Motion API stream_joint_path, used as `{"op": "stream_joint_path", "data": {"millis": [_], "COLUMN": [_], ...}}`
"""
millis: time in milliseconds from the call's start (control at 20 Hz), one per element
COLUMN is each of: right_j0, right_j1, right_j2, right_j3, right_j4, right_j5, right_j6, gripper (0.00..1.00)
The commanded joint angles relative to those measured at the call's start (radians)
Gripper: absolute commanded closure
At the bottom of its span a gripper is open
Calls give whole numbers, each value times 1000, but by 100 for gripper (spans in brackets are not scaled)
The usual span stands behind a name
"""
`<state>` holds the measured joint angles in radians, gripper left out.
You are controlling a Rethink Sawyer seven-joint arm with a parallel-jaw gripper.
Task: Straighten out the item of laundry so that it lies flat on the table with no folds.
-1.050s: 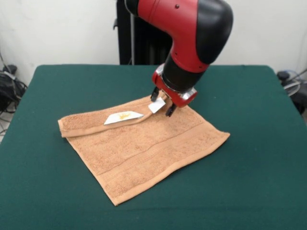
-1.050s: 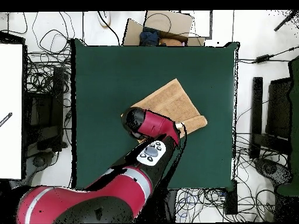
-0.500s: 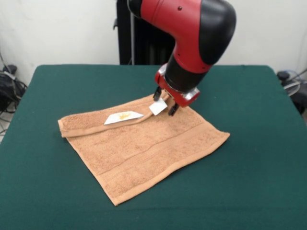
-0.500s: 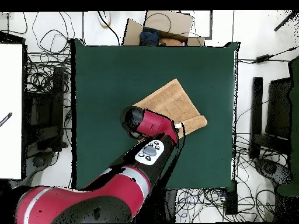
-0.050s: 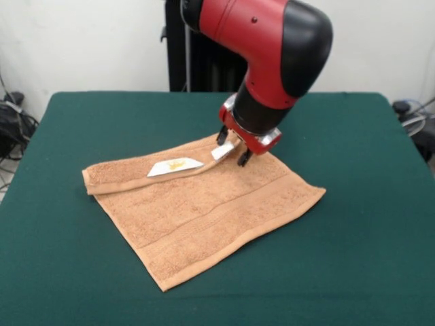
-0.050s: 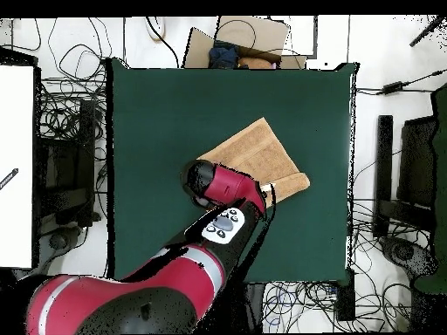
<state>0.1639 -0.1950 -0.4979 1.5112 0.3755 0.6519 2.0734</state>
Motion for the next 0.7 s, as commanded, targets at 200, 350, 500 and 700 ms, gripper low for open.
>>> {"op": "stream_joint_path", "data": {"millis": [200,350,500,700], "right_j0": [21,26,29,31], "right_j1": [61,64,67,66], "right_j2": [70,59,51,47], "right_j3": [-58,-62,-66,-68], "right_j4": [19,17,16,15], "right_j5": [121,146,159,164], "right_j6": [244,250,255,255], "gripper": [0,0,0,0]}}
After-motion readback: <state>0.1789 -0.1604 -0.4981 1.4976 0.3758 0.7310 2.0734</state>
